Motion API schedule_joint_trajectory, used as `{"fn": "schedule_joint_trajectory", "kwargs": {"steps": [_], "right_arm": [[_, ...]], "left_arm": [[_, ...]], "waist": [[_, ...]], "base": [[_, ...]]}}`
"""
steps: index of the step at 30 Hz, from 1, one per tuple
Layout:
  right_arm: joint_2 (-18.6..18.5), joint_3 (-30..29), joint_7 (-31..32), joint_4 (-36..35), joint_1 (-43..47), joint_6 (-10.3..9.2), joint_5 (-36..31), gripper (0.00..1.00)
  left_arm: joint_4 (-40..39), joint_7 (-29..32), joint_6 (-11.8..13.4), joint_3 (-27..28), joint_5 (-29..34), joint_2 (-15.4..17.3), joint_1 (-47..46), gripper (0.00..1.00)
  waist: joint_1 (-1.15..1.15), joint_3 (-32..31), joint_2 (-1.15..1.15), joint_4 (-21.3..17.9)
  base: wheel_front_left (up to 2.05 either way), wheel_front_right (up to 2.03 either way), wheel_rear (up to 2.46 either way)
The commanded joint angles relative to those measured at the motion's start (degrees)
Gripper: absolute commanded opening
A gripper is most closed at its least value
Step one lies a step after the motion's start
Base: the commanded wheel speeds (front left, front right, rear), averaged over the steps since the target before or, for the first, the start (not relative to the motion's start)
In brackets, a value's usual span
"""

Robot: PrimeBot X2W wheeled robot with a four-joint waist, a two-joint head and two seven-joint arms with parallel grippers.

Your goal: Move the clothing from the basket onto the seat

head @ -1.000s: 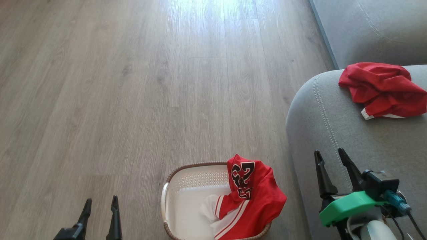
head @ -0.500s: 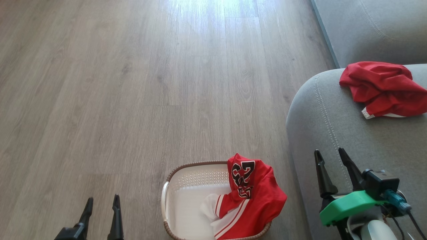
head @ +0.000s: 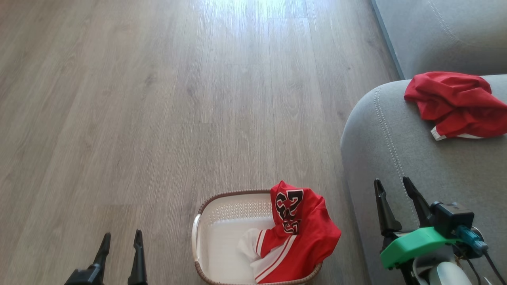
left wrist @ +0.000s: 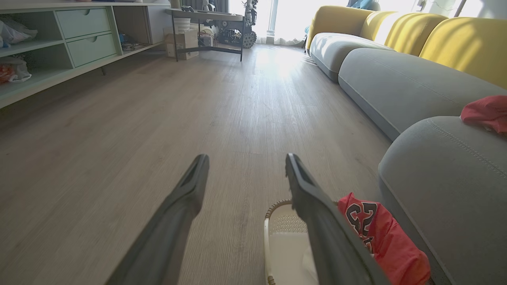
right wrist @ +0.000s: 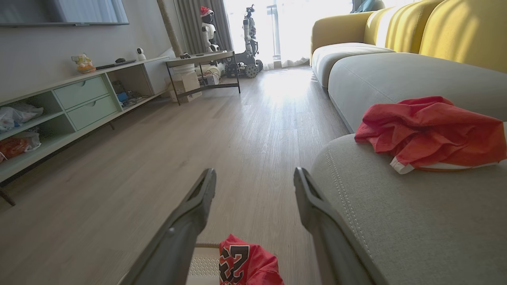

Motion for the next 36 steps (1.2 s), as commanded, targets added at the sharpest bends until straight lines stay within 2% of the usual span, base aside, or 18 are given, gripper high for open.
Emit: {"fn": "schedule_joint_trajectory", "kwargs": {"steps": [1, 11, 20, 28, 36], "right_arm": [[0.05, 1.0, -0.07, -1.63, -1.99, -0.02, -0.52, 1.0], [0.05, 0.67, -0.35, -1.34, -2.44, -0.02, -0.52, 1.0], [0.05, -1.75, -0.73, -2.15, -3.56, -0.02, -1.45, 1.0], [0.05, -4.91, -0.95, -4.69, -7.2, -0.02, -3.63, 1.0], [0.05, -6.41, -1.04, -8.23, -14.68, -0.02, -5.52, 1.0]], "left_arm": [[-1.37, -0.71, -0.14, 2.44, 0.67, 0.23, -2.24, 1.0], [-0.98, -0.71, -0.58, 1.77, 1.38, -0.29, -2.82, 1.0], [1.14, 0.61, -2.22, -1.7, 2.45, -1.25, -5.81, 1.0], [7.42, 1.65, -5.1, -6.92, 3.78, -4.91, -12.57, 1.0], [16.77, 1.58, -7.49, -10.64, 4.53, -7.89, -22.55, 1.0]], "waist": [[0.0, 0.09, 0.0, 0.04], [0.0, 0.78, 0.0, -0.06], [0.0, 2.77, 0.0, -0.13], [0.0, 8.97, 0.0, -1.0], [0.0, 19.39, 0.0, -3.6]], "base": [[0.0, 0.0, 0.0], [0.0, 0.0, 0.0], [0.0, 0.0, 0.0], [0.0, 0.0, 0.0], [0.0, 0.0, 0.0]]}}
